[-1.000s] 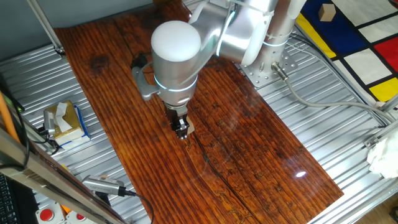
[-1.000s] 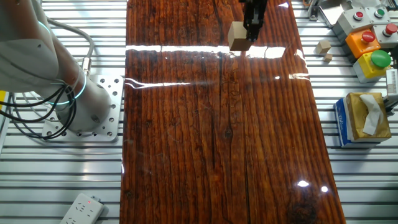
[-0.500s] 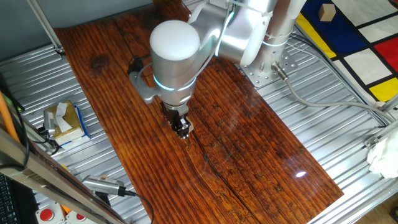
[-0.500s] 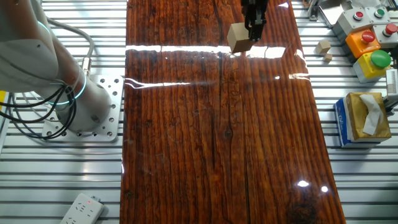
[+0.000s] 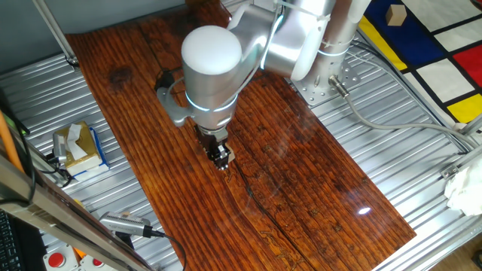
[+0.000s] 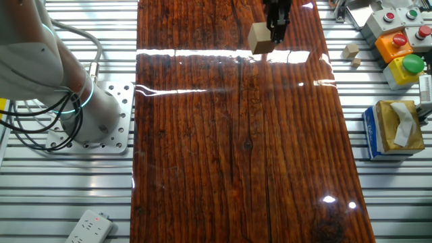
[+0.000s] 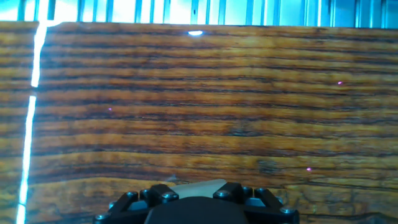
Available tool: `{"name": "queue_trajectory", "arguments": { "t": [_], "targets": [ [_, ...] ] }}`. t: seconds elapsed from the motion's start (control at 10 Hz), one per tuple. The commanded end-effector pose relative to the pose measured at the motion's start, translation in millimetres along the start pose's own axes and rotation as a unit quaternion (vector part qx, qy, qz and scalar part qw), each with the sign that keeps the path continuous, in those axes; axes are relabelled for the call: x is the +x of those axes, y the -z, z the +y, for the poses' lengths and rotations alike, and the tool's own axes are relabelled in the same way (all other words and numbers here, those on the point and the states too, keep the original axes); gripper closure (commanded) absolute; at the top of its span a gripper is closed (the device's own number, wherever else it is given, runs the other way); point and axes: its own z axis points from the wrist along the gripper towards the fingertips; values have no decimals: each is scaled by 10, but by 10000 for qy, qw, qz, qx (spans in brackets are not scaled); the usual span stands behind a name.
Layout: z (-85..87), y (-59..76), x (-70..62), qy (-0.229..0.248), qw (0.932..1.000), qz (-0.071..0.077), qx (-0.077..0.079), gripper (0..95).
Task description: Pick up the small block on the left and move it to the right
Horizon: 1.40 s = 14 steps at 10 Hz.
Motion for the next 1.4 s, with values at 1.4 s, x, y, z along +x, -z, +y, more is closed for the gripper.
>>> {"name": "queue_trajectory", "arguments": {
  "t": [1.4],
  "targets": [
    [1320,57,-62,-1178,9930,-67,-59,950]
  ]
}}
